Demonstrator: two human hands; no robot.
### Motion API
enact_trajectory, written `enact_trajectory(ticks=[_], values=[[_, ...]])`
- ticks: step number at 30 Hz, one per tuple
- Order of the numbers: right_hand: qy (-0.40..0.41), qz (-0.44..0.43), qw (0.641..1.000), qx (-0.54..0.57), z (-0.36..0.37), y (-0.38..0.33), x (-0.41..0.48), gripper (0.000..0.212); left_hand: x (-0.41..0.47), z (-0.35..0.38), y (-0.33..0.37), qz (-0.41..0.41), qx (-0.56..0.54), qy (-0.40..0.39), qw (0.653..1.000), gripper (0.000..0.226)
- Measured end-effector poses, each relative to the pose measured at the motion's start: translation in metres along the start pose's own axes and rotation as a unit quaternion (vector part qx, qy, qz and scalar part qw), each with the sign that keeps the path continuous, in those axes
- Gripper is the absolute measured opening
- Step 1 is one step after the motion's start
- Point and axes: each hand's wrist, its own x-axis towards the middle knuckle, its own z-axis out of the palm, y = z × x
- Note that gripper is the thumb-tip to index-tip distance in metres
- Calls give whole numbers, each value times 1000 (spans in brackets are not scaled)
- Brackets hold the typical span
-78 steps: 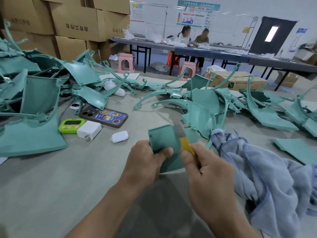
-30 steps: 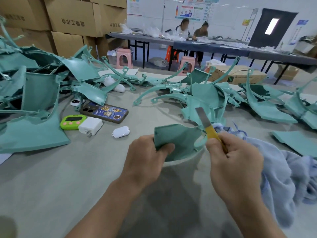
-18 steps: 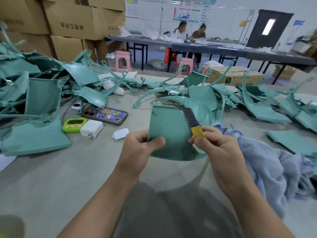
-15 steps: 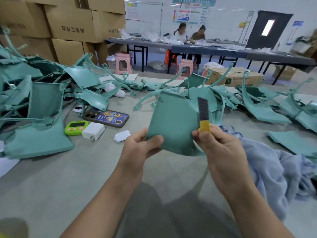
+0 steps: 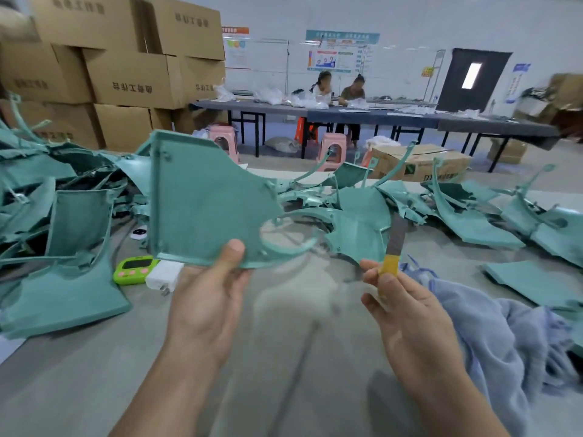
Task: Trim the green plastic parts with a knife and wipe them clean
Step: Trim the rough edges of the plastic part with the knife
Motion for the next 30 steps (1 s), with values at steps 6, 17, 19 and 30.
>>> enact_trajectory(ticks=[6,17,19,30], values=[[-12,9,999,-36,3,6,-3,18,-3,-25,-11,242,408,35,880,30],[-123,-79,941,-306,3,28,-8,30,-5,-35,-58,287,676,-131,666,18],[-82,-81,932,-344,1,32,-5,30,-5,-34,-58,293,676,-123,665,17],[-85,-86,952,-280,10,42,-6,18,-12,-26,-56,230,705,-122,660,10]])
